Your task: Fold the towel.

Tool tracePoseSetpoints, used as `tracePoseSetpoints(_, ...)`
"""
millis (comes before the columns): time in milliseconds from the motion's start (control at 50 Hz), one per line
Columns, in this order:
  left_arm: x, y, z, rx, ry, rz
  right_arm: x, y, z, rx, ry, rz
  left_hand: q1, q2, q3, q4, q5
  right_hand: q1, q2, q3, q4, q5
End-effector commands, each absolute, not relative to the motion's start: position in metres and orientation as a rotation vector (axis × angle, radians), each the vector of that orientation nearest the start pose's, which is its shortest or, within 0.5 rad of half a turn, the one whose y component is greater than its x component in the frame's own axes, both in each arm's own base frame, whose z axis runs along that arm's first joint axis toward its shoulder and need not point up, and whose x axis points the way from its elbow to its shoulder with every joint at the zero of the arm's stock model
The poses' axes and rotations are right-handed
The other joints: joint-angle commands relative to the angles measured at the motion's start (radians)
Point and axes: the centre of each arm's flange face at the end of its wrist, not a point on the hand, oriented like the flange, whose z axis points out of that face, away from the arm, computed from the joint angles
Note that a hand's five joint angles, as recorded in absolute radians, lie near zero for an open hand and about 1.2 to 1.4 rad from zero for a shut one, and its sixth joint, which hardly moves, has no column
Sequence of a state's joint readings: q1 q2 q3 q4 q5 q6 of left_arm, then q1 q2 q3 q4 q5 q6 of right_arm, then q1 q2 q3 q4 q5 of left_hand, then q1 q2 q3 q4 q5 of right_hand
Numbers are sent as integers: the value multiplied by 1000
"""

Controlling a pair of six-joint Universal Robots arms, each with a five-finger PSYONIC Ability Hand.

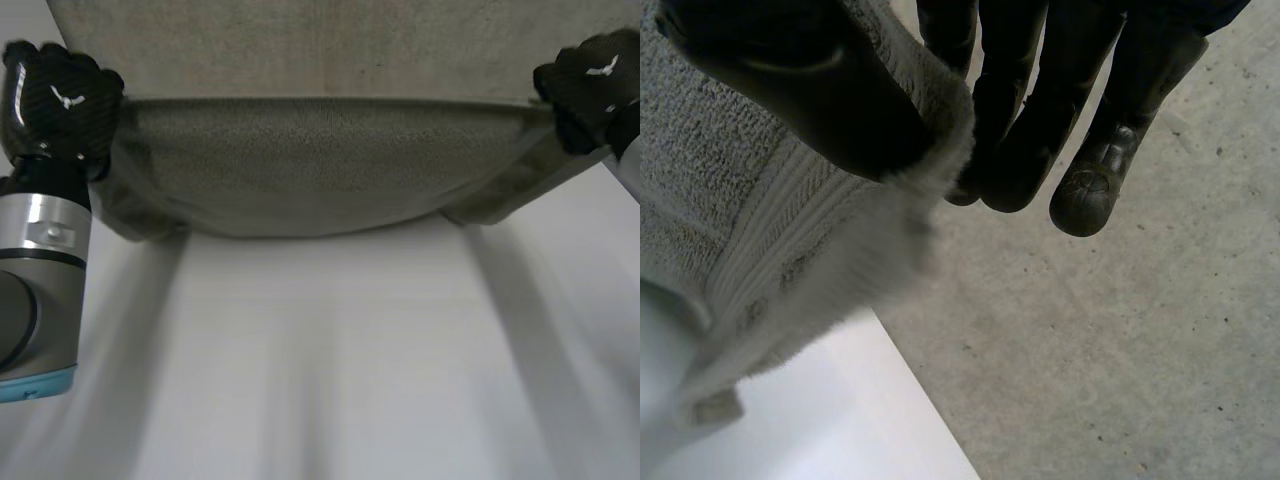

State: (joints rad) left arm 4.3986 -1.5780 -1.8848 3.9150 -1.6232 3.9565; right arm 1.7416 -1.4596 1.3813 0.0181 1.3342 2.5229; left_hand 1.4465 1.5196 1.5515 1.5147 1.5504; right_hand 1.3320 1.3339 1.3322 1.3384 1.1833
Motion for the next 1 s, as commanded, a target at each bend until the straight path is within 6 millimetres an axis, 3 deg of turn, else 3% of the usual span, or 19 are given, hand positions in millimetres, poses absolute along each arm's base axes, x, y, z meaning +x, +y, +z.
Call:
tracePoseSetpoints(20, -219, -262, 288, 771, 1319, -2228, 202, -292, 334, -1202, 2071, -2227, -50, -123, -155, -118, -329, 64, 62, 64, 58, 38)
tracePoseSetpoints(60, -220, -263, 284, 784, 1331, -2219, 203, -295, 320, -1283, 2107, -2157, -50, -123, -155, -118, -329, 64, 62, 64, 58, 38)
tracePoseSetpoints(160, -230, -290, 241, 905, 1438, -2138, 208, -314, 293, -1430, 2165, -2087, -50, -123, -155, -118, -329, 64, 62, 64, 58, 38)
tracePoseSetpoints(280, -242, -325, 248, 896, 1388, -2172, 226, -357, 299, -1474, 2102, -2273, -50, -123, -155, -118, -329, 64, 62, 64, 58, 38)
tracePoseSetpoints(300, -246, -339, 263, 859, 1334, -2210, 226, -358, 299, -1474, 2102, -2274, -50, -123, -155, -118, -329, 64, 62, 64, 58, 38)
tracePoseSetpoints(320, -248, -352, 285, 802, 1268, -2258, 234, -370, 315, -1428, 2010, -2427, -50, -123, -155, -118, -329, 64, 62, 64, 58, 38)
tracePoseSetpoints(340, -248, -352, 285, 801, 1267, -2259, 242, -379, 335, -1365, 1867, -2613, -50, -123, -155, -118, -329, 64, 62, 64, 58, 38)
tracePoseSetpoints(360, -250, -361, 307, 747, 1199, -2302, 242, -379, 335, -1364, 1866, -2615, -50, -123, -155, -118, -329, 64, 62, 64, 58, 38)
tracePoseSetpoints(380, -251, -367, 333, 686, 1113, -2357, 247, -385, 355, -1291, 1697, -2798, -50, -123, -155, -118, -329, 64, 62, 64, 58, 38)
tracePoseSetpoints(400, -251, -367, 334, 686, 1112, -2357, 249, -390, 370, -1207, 1532, -2965, -50, -123, -155, -118, -329, 64, 62, 64, 58, 38)
tracePoseSetpoints(440, -250, -373, 379, 563, 996, -2482, 249, -393, 386, -1114, 1365, -3117, -50, -123, -155, -118, -329, 64, 62, 64, 58, 38)
tracePoseSetpoints(500, -249, -374, 396, 508, 967, -2554, 247, -387, 408, -998, 1162, -3265, -50, -123, -155, -118, -329, 64, 62, 64, 58, 38)
tracePoseSetpoints(580, -242, -375, 410, 425, 1003, -2689, 245, -381, 409, -998, 1185, -3241, -50, -123, -155, -118, -329, 64, 62, 64, 58, 38)
tracePoseSetpoints(660, -242, -377, 391, 448, 1087, -2678, 244, -381, 380, -1070, 1372, -3089, -50, -123, -155, -118, -329, 64, 62, 64, 58, 38)
tracePoseSetpoints(760, -240, -372, 319, 563, 1337, -2549, 241, -379, 342, -1147, 1542, -2916, -50, -123, -155, -118, -329, 64, 62, 64, 58, 38)
tracePoseSetpoints(780, -240, -372, 319, 564, 1338, -2549, 241, -376, 329, -1179, 1581, -2860, -50, -123, -155, -118, -329, 64, 62, 64, 58, 38)
tracePoseSetpoints(840, -232, -366, 280, 607, 1465, -2469, 242, -373, 314, -1224, 1609, -2795, -50, -123, -155, -118, -329, 64, 62, 64, 58, 38)
tracePoseSetpoints(920, -224, -348, 221, 688, 1609, -2373, 242, -357, 261, -1342, 1738, -2564, -50, -123, -155, -118, -329, 64, 62, 64, 58, 38)
tracePoseSetpoints(1000, -224, -331, 193, 763, 1647, -2359, 239, -344, 228, -1389, 1827, -2419, -50, -123, -155, -118, -329, 64, 62, 64, 58, 38)
